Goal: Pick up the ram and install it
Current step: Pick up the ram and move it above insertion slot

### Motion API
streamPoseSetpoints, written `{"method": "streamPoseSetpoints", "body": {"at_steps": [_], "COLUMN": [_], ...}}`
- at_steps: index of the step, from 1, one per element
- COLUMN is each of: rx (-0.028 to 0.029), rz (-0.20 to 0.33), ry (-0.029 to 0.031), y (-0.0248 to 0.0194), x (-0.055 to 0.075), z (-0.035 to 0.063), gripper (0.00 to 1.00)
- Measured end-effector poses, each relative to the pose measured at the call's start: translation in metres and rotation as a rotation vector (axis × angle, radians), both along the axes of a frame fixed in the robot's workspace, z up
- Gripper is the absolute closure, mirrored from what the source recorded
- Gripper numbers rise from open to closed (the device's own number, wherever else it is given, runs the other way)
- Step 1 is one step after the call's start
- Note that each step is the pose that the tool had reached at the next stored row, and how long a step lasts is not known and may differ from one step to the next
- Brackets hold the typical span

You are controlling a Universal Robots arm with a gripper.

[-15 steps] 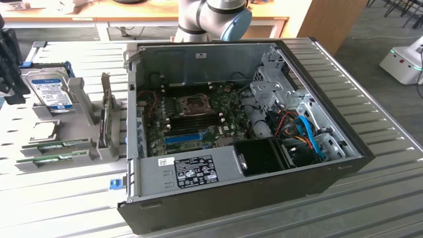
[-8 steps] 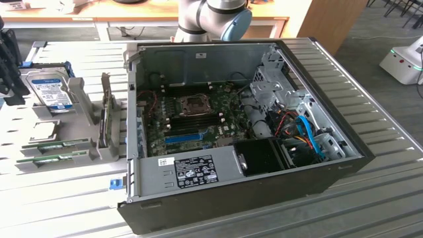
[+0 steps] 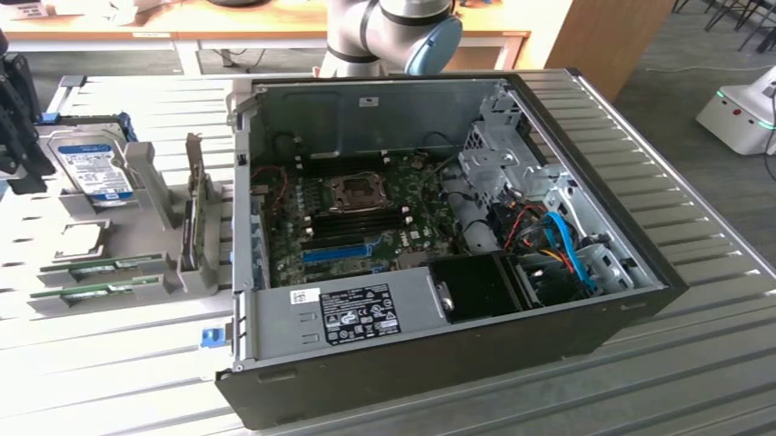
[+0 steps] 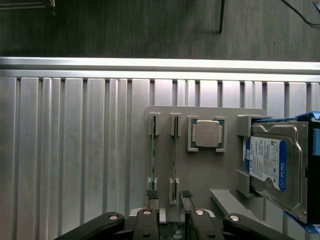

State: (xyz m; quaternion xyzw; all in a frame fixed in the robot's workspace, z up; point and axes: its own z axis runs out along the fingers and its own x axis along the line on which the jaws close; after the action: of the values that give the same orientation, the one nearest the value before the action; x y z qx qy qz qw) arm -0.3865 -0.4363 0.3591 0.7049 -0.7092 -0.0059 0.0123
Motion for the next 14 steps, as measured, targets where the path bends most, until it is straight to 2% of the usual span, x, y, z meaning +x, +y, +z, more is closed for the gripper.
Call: {"method": "streamPoseSetpoints", "body": {"at_steps": [6,14], "rx": [-0.0001,-0.0001], "rz": [0.000,0.000], "ry": [0.0001,0.0001], "y": [0.0000,0.0000], "x": [0.000,0.000], "z": [-0.0056,-0.0179], "gripper": [0.70,0.70]}}
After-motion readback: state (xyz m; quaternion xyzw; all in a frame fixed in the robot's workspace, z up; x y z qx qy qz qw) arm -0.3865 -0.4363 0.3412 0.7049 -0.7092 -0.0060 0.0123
